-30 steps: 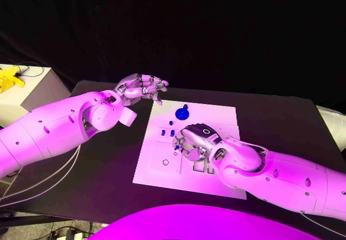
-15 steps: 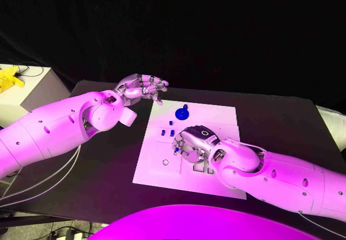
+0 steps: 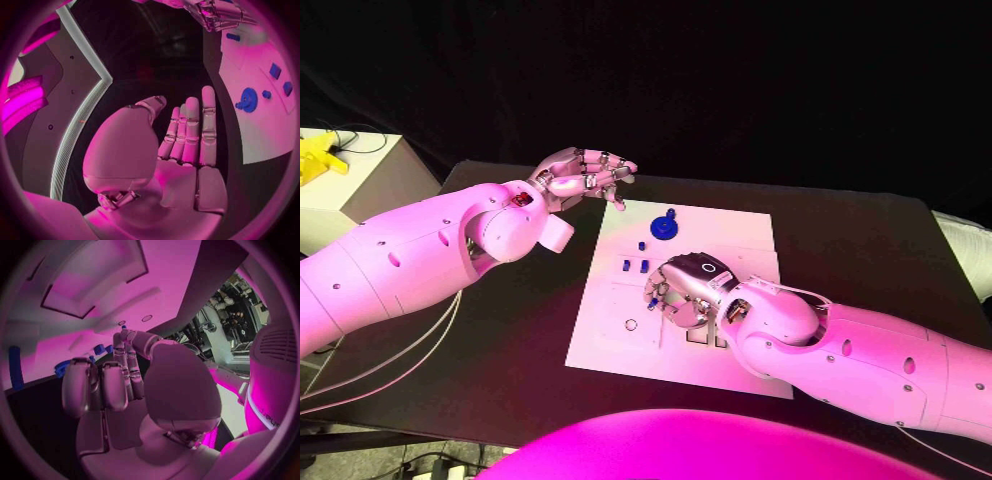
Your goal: Assemble the parts on the task board
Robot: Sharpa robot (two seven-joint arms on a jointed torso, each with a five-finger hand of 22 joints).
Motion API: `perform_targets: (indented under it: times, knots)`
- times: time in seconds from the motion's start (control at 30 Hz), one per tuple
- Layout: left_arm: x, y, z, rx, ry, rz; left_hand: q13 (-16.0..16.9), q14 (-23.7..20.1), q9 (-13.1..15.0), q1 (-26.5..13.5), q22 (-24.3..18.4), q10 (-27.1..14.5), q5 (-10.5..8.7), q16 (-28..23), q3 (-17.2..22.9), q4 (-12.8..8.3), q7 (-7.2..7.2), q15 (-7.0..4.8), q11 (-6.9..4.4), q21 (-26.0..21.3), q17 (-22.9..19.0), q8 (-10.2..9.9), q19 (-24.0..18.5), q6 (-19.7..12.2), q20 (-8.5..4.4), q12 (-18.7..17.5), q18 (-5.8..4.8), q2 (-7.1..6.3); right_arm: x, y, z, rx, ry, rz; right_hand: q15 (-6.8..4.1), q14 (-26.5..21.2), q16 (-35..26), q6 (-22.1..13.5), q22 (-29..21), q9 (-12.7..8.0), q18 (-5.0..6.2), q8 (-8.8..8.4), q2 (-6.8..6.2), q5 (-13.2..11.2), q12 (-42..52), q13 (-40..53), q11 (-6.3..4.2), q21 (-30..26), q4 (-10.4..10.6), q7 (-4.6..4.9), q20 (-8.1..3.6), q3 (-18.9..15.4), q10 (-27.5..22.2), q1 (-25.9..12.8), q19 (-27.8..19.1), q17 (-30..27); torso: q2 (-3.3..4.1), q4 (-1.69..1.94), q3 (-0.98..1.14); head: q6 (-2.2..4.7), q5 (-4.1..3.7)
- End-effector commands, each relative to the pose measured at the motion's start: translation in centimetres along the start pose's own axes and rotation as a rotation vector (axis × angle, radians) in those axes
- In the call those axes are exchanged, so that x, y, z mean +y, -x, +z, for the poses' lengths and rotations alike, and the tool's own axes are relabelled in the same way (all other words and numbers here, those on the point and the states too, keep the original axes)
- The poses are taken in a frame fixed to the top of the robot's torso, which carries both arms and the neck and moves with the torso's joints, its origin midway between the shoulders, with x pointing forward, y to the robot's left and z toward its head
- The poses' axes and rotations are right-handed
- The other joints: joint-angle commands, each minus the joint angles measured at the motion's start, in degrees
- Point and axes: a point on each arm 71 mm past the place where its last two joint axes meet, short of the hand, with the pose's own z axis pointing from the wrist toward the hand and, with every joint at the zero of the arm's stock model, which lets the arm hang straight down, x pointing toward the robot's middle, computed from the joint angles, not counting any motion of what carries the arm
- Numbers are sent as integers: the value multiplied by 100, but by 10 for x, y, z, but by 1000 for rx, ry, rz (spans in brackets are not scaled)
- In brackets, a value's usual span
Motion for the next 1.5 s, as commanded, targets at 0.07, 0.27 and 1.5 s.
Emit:
perform_targets:
  times: [0.07, 0.27, 1.5]
  knots:
    - [-1, -2, 1, 11, -9, -3, -11, -8, -10, 19, -15, -22, -2, -15, -42, 18, 120, 35, 33, -40, 7, 37, 48, -41, 9, -22, 75, 7, 1, -2, 0, 19, 12, -15, -49, 181, -5, 16, -7, 5, -13, 14, 42, 13, 8, 3, -131, -34, 0, 14, -36, 31, 170, -17, 34, 6, -2, -4, 4, 0, 7]
    - [-1, -2, 1, 12, -8, -2, -11, -8, -10, 19, -15, -22, -2, -15, -42, 18, 120, 35, 33, -40, 7, 37, 48, -41, 9, -22, 75, 7, 1, -3, 1, 20, 8, -20, -49, 181, -5, 16, -7, 5, -13, 14, 42, 13, 8, 3, -131, -34, 0, 14, -36, 31, 170, -17, 34, 6, -2, -3, 6, 0, 4]
    - [0, -3, 1, 23, 5, 5, -20, -17, -19, 28, -25, -51, -2, -16, -59, 28, 125, 39, 39, -55, 8, 40, 50, -67, 14, -29, 75, 12, 6, -15, 5, 95, 35, -21, 196, 47, -241, -587, -626, -31, 118, -327, -147, 180, -153, -255, 172, -565, 6, 273, 172, 8, -811, -404, -273, -466, -5, -7, 0, 0, 10]
